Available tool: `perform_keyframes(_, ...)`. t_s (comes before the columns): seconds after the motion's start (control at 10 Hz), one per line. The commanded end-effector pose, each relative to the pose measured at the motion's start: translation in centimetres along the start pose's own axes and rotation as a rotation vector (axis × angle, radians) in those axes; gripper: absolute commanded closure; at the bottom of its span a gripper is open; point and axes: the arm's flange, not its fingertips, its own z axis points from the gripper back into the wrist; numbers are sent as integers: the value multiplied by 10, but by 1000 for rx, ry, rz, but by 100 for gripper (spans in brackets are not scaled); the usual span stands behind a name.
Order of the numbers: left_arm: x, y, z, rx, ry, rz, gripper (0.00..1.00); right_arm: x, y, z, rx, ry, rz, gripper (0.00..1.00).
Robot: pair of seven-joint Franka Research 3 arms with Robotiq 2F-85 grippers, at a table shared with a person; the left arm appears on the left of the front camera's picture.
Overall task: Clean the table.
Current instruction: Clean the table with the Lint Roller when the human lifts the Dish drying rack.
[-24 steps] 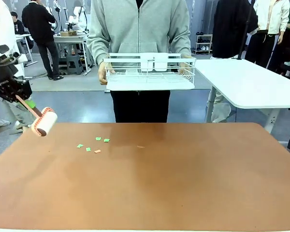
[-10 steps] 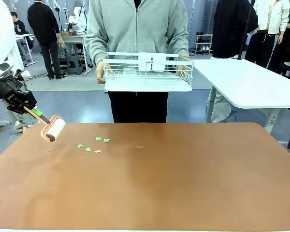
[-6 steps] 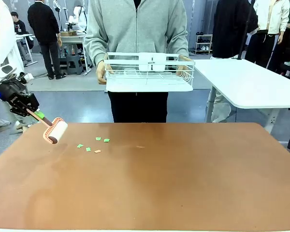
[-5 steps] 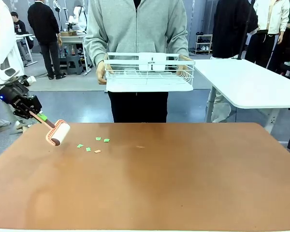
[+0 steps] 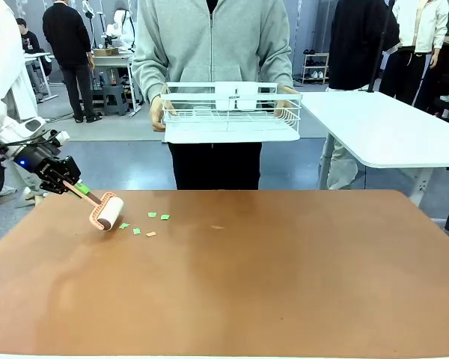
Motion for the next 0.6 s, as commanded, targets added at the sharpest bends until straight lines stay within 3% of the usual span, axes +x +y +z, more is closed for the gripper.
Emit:
perform_keyframes(0.0,4,4,4,-47,-18,25,79,-2,2,0,11,-2,12,0)
perform_keyframes(0.5,13,17,-11,-59,34,62,79,-2,2,0,11,-2,12,0)
